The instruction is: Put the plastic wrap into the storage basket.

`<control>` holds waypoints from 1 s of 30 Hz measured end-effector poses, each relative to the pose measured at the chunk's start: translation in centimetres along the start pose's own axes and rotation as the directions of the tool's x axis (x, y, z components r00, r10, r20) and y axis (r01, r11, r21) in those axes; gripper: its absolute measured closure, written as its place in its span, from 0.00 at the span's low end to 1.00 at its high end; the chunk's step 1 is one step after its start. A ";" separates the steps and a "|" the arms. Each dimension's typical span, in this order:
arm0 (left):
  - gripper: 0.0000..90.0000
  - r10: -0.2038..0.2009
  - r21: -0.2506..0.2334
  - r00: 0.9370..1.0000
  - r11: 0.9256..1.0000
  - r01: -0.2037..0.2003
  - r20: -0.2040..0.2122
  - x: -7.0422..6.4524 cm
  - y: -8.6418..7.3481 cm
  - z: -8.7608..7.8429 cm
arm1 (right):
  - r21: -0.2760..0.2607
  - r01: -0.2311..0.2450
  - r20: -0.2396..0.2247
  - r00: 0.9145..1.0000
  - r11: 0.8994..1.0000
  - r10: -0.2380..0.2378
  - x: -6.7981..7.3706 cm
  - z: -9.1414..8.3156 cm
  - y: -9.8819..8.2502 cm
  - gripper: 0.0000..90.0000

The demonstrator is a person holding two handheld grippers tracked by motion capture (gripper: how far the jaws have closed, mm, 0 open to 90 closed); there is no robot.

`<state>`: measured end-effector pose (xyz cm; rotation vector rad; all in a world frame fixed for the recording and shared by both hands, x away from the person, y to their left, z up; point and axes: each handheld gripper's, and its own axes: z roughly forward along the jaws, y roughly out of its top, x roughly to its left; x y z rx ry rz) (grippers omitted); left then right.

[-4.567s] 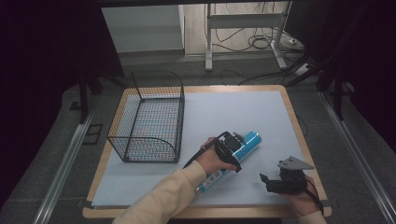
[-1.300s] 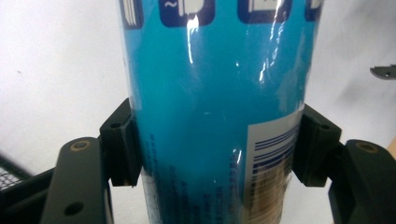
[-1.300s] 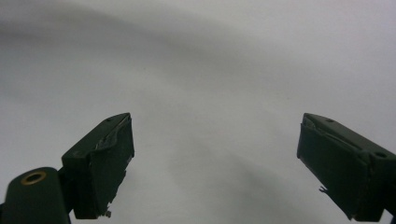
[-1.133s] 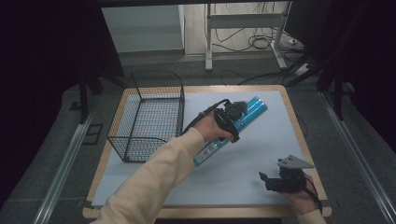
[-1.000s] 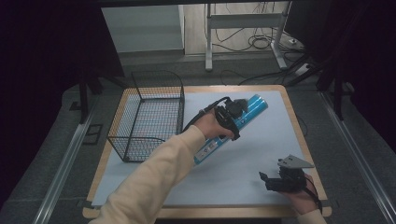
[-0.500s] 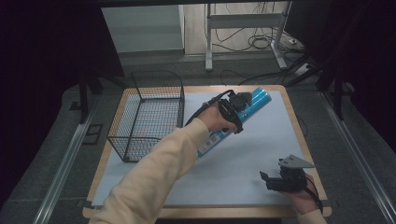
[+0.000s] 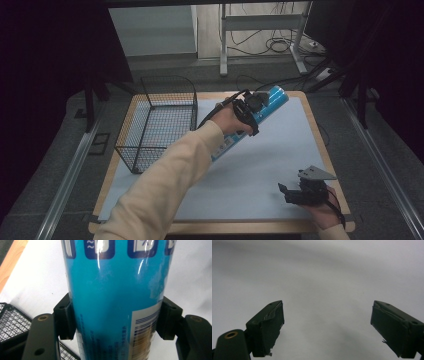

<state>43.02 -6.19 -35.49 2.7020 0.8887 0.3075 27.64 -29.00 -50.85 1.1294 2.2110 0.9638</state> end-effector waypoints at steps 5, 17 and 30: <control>0.35 -0.008 0.002 1.000 1.000 0.008 -0.009 0.6 0.1 -0.2 | 0.003 0.004 -0.001 1.000 1.000 -0.004 0.0 0.1 0.0 0.13; 0.35 -0.032 0.003 0.998 0.999 0.032 -0.051 2.2 0.2 -1.0 | 0.009 -0.004 0.002 1.000 1.000 0.004 -0.1 0.1 -0.1 0.13; 0.35 -0.036 -0.003 0.996 0.999 0.036 -0.077 3.4 0.7 -2.7 | 0.009 -0.008 0.002 1.000 1.000 0.008 -0.2 0.0 -0.1 0.13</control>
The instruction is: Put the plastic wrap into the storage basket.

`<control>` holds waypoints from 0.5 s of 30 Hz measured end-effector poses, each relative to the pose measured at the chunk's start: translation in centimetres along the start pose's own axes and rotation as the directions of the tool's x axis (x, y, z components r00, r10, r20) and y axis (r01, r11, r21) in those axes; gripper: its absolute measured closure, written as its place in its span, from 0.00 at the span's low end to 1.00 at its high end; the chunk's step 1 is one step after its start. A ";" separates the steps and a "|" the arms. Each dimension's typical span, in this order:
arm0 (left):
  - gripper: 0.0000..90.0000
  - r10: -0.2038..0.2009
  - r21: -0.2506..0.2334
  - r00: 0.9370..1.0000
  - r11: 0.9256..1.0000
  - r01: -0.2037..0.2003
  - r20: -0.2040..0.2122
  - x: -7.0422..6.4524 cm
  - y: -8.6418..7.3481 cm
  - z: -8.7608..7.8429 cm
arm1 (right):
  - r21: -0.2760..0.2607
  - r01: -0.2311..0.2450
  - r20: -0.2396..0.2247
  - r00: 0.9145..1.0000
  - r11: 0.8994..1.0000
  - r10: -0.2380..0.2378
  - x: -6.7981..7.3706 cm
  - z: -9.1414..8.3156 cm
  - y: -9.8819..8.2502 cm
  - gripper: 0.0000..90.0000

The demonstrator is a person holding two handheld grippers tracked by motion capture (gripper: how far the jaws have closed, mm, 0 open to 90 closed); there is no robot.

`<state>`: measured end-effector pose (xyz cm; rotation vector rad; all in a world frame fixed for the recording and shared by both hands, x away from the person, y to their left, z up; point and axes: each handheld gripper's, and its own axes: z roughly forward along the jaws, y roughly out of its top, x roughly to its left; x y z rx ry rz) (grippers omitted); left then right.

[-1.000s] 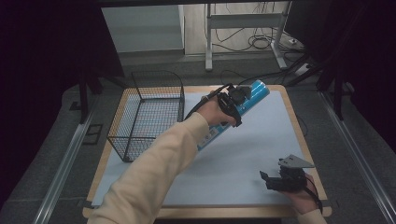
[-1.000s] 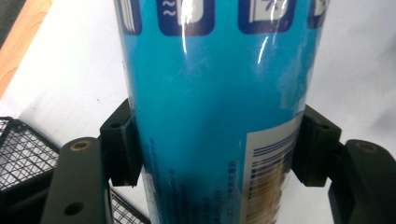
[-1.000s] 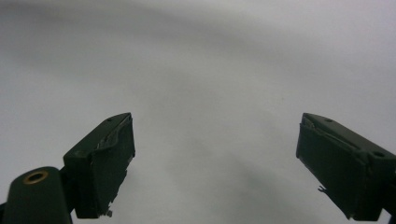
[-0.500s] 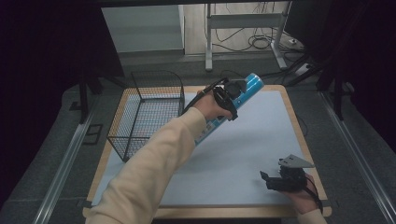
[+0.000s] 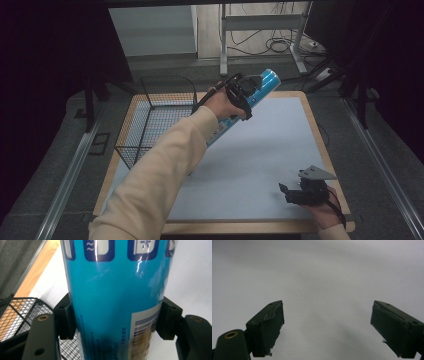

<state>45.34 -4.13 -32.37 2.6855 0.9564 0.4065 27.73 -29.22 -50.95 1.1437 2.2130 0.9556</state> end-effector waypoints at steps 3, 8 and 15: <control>0.35 -0.003 -0.002 1.000 1.000 0.003 -0.012 0.4 -0.1 -0.3 | -0.002 0.000 0.004 1.000 1.000 0.000 -0.1 0.0 0.0 0.13; 0.35 -0.011 0.003 1.000 1.000 0.012 -0.024 1.1 -0.6 -0.8 | -0.001 0.002 0.003 1.000 1.000 -0.002 0.0 0.0 0.0 0.13; 0.35 -0.037 0.014 0.998 0.999 0.037 -0.052 2.6 -1.5 -1.5 | 0.001 -0.003 0.004 1.000 1.000 0.003 0.0 -0.1 0.0 0.13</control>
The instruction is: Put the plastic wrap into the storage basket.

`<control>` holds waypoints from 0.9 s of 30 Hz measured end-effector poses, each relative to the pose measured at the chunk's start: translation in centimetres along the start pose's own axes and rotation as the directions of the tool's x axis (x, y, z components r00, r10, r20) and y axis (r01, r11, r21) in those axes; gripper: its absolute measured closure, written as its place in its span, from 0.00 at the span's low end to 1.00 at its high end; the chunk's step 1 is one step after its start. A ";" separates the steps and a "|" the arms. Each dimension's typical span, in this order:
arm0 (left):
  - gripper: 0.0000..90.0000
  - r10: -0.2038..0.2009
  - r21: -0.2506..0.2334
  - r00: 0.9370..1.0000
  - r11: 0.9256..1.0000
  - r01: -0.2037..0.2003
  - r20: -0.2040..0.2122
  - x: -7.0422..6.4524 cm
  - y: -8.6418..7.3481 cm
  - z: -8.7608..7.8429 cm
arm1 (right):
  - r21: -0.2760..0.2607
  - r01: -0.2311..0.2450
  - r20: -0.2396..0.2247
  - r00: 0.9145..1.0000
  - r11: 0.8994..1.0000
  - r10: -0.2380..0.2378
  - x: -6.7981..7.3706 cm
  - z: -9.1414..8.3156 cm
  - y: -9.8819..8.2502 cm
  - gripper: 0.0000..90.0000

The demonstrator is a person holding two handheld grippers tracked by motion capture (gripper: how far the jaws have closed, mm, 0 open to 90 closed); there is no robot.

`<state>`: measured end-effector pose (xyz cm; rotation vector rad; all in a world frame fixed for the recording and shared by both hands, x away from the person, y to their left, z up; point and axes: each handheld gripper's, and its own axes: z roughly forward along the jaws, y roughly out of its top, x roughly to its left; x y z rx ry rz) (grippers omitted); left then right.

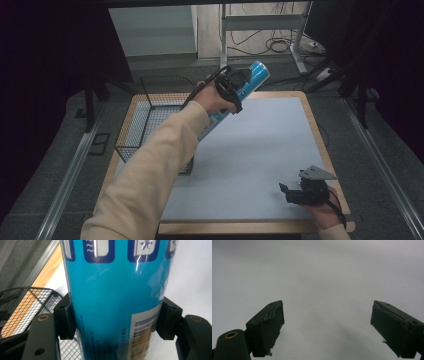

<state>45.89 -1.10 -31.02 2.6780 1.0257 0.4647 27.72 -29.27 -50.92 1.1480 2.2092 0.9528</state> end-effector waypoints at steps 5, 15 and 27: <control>0.35 -0.029 0.008 0.999 1.000 0.029 -0.013 1.0 -0.8 0.1 | 0.000 0.001 0.003 1.000 1.000 -0.001 0.0 0.0 0.0 0.13; 0.35 -0.068 0.019 0.997 0.998 0.068 -0.025 2.7 -2.7 0.1 | 0.000 -0.002 0.007 1.000 1.000 0.002 0.0 0.0 0.0 0.13; 0.35 -0.126 0.033 0.991 0.991 0.128 -0.048 4.9 -4.8 0.6 | -0.006 -0.001 0.009 1.000 1.000 0.001 0.1 0.0 0.1 0.13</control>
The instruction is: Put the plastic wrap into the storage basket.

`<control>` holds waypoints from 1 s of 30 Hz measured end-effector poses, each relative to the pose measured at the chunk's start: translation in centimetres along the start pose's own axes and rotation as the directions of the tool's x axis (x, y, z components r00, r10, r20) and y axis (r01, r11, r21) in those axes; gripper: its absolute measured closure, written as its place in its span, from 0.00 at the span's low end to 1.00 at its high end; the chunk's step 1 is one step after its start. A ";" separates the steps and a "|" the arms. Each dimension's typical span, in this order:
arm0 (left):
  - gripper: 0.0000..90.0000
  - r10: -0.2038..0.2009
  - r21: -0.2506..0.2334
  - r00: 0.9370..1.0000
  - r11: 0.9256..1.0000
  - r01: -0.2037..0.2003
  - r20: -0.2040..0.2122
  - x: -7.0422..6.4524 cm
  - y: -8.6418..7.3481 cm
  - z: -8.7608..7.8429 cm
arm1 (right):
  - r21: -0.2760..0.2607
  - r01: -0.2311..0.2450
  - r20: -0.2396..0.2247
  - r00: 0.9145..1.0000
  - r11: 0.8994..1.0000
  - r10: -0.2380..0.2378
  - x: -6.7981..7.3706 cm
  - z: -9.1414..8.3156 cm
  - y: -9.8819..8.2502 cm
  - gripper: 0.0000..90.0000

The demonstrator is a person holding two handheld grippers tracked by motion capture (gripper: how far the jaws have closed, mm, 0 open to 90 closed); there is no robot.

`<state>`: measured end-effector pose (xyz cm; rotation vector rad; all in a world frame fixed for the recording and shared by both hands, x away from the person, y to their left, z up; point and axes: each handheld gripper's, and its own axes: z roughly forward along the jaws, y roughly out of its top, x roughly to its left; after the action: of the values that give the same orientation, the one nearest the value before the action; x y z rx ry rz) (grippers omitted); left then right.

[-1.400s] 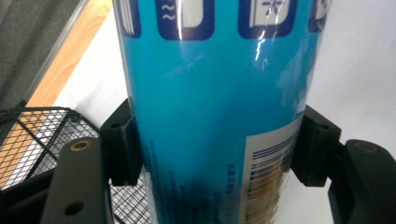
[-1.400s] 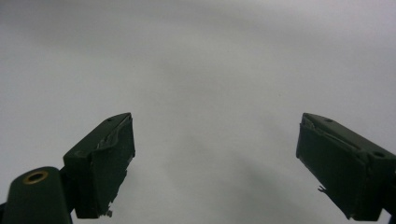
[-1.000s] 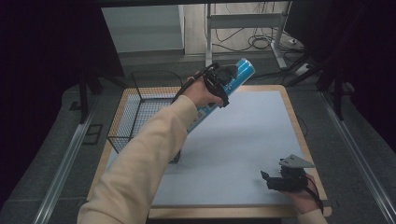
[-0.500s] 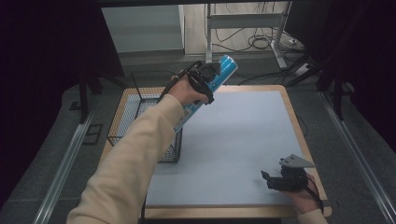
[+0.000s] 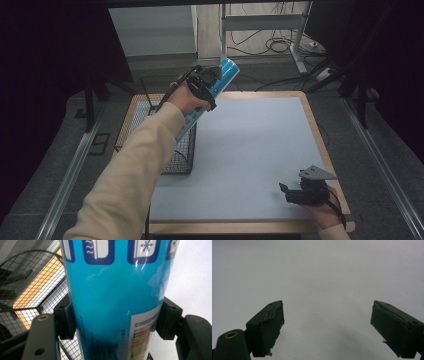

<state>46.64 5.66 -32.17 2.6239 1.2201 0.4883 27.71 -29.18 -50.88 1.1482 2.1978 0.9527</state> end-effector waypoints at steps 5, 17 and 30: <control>0.35 -0.029 0.009 1.000 1.000 0.029 -0.005 0.9 -0.7 0.6 | 0.007 -0.001 -0.002 1.000 1.000 0.001 0.0 0.0 0.0 0.13; 0.35 -0.052 0.022 0.999 0.998 0.052 -0.010 2.3 -1.6 1.6 | 0.000 -0.001 0.005 1.000 1.000 0.001 0.0 0.0 0.0 0.13; 0.35 -0.084 0.056 0.996 0.995 0.084 -0.017 4.3 -2.7 4.0 | 0.007 0.004 0.009 1.000 1.000 -0.004 0.1 0.2 -0.1 0.13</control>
<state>48.83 10.47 -35.85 2.6070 1.3620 0.4651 27.78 -29.10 -51.09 1.1489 2.1969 0.9375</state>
